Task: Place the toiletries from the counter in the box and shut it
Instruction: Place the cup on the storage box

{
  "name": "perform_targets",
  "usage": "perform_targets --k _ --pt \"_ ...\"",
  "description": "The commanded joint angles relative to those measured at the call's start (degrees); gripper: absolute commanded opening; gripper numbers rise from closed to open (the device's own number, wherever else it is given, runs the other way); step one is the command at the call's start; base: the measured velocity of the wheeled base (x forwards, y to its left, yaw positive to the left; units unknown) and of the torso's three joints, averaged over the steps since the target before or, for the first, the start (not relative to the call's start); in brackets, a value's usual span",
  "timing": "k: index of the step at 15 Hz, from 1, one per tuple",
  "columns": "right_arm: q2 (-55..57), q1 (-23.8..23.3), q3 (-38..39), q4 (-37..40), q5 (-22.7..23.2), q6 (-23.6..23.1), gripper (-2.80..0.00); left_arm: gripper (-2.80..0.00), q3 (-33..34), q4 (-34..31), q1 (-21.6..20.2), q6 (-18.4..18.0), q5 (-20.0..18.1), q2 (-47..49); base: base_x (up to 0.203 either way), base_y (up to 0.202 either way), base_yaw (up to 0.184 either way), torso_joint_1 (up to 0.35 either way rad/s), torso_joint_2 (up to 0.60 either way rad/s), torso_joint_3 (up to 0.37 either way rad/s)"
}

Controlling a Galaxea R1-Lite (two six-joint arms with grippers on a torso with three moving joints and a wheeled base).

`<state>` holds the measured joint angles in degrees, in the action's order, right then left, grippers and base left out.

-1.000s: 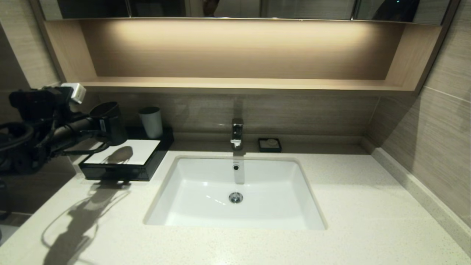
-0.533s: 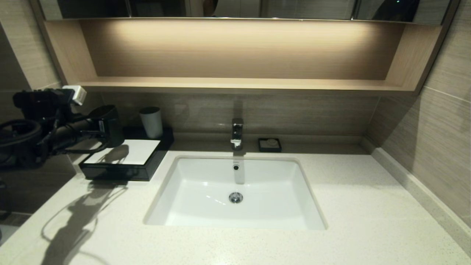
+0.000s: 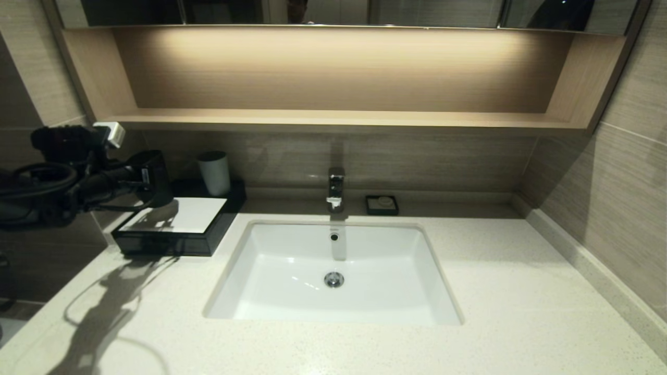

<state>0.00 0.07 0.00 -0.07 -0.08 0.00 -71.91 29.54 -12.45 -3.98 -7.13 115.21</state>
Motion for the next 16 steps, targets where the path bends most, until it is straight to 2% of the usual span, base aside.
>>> perform_targets --k 1,13,16 --pt "0.0 0.0 0.1 0.0 0.0 0.0 -2.8 -2.8 -2.2 -0.1 -0.5 0.0 0.3 2.6 0.0 0.0 0.0 0.0 0.0 0.0" --pt "0.0 0.0 0.1 0.0 0.0 0.0 -2.8 -2.8 -9.1 -1.2 -0.9 0.2 1.7 8.7 0.0 0.0 0.0 0.0 0.0 0.0" --pt "0.0 0.0 0.0 0.0 0.0 0.0 -2.8 -2.8 -12.0 -1.6 -0.8 1.6 1.8 10.5 0.0 0.0 0.0 0.0 0.0 0.0"
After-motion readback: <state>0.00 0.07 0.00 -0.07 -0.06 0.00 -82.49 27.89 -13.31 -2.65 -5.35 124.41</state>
